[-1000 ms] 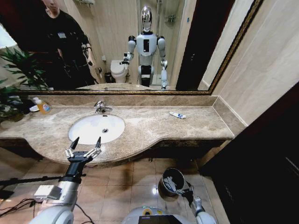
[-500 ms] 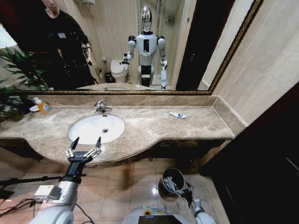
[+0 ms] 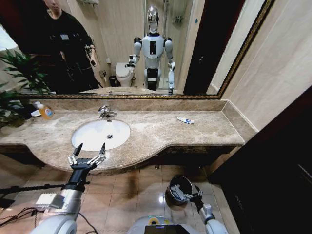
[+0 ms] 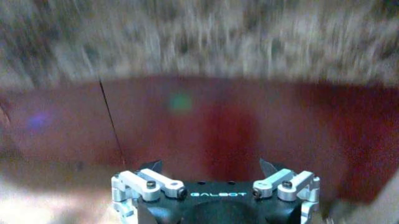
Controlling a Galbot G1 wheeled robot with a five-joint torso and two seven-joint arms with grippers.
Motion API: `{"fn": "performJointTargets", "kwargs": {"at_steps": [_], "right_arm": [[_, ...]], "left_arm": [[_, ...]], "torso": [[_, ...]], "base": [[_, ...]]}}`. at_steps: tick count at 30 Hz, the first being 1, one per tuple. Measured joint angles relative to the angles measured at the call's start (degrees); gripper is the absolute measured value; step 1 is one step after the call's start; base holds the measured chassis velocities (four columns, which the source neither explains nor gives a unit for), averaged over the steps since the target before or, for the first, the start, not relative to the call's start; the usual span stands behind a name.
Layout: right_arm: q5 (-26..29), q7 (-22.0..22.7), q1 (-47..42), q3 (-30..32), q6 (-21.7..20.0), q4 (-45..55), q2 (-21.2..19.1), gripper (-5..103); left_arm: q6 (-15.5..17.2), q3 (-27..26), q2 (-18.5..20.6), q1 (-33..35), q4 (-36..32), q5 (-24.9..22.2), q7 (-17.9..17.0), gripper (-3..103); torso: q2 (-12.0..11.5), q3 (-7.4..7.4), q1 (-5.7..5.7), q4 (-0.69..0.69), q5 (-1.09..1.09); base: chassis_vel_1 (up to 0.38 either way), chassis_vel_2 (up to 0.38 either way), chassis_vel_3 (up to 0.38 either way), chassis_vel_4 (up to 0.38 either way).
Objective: Pick up the trash from the sink and place it in the trash bin.
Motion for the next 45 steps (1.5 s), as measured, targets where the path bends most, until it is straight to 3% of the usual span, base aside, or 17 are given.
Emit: {"fn": "performJointTargets", "kwargs": {"at_steps": [8,11,12,15,17,23,30,38,45], "right_arm": [[3.15,1.24,-5.93,3.42,-4.76,21.35,-1.61,100],[5.31,1.39,-3.51,4.64,-9.07,30.33,-2.19,100],[5.31,1.39,-3.51,4.64,-9.07,30.33,-2.19,100],[8.66,0.8,3.05,4.92,-16.09,33.87,-4.25,100],[9.46,-0.15,5.58,4.83,-18.28,33.76,-5.18,100],[13.15,-3.03,22.51,1.52,-24.45,24.23,-10.2,100],[14.99,-1.54,36.57,-3.66,-25.7,11.03,-12.23,100],[14.52,7.93,51.81,-11.93,-26.38,-5.95,-9.49,100],[15.62,12.24,56.02,-14.0,-28.58,-11.94,-8.21,100]], "left_arm": [[0.0,0.0,0.0,0.0,0.0,0.0,0.0,100],[0.0,0.0,0.0,0.0,0.0,0.0,0.0,100],[0.0,0.0,0.0,0.0,0.0,0.0,0.0,100],[0.0,0.0,0.0,0.0,0.0,0.0,0.0,100],[0.0,0.0,0.0,0.0,0.0,0.0,0.0,100],[0.0,0.0,0.0,0.0,0.0,0.0,0.0,100],[0.0,0.0,-0.01,0.0,0.0,0.0,-0.01,100],[0.0,0.0,0.0,0.0,0.0,0.0,0.0,100],[0.0,0.0,0.0,0.0,0.0,0.0,0.0,100]], "torso": [[0.0,0.0,0.0,-0.01,-0.02],[0.0,0.0,0.0,0.0,-0.01],[0.0,0.0,0.0,0.0,-0.01],[0.0,0.0,0.0,0.0,0.0],[0.0,0.0,0.0,0.0,0.0],[-0.01,0.01,0.01,0.01,0.01],[-0.01,0.02,0.01,0.0,0.0],[-0.02,0.01,0.01,0.01,0.0],[-0.01,0.01,0.01,0.01,0.0]], "base": [[0.0,0.0,0.0,0.0],[0.0,0.0,0.0,0.0],[0.0,0.0,0.0,0.0],[0.0,0.0,0.0,0.0],[0.0,0.0,0.0,0.0],[0.0,0.0,0.0,0.0],[0.0,0.0,0.0,0.0],[0.0,0.0,0.0,0.0],[0.0,0.0,0.0,0.0]]}}
